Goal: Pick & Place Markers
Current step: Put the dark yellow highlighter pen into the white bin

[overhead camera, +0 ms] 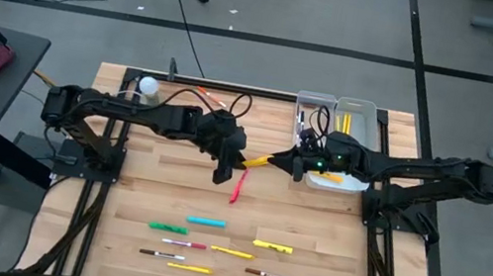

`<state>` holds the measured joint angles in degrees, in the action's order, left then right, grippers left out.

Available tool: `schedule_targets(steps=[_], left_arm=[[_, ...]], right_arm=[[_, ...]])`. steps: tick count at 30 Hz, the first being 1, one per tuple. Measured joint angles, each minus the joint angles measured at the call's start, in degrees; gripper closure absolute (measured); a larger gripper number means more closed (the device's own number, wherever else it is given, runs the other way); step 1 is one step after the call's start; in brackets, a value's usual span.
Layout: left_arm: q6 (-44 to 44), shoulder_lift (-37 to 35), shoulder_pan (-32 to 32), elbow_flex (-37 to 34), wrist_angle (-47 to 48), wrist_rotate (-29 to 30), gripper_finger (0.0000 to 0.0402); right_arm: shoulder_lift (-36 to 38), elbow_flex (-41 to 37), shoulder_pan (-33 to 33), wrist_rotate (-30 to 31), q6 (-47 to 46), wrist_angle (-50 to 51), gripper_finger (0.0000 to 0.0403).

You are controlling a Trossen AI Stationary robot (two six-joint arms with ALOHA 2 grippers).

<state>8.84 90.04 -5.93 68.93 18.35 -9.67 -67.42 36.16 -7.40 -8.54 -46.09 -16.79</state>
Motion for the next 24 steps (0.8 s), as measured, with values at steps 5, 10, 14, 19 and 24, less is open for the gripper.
schedule_targets(steps=[5, 10, 14, 19, 24], left_arm=[[0.0, 0.0, 0.0, 0.0, 0.0, 0.6, 0.0328], [-0.1, 0.0, 0.0, 0.0, -0.1, 0.6, 0.0328], [-0.2, 0.0, 0.0, 0.0, -0.1, 0.6, 0.0328], [-0.3, 0.0, 0.0, 0.0, -0.2, 0.7, 0.0328], [-0.5, 0.0, 0.0, 0.0, 0.1, 1.0, 0.0328]], right_arm=[[0.0, 0.0, 0.0, 0.0, 0.5, 0.0, 0.0261], [0.0, 0.0, 0.0, 0.1, 1.1, -0.2, 0.0261], [0.0, 0.0, -0.1, 0.1, -0.1, -0.2, 0.0252], [0.0, 0.0, -0.1, 1.5, -1.1, -0.1, 0.0213], [0.0, 0.1, -0.1, 3.0, -1.5, 1.8, 0.0182]])
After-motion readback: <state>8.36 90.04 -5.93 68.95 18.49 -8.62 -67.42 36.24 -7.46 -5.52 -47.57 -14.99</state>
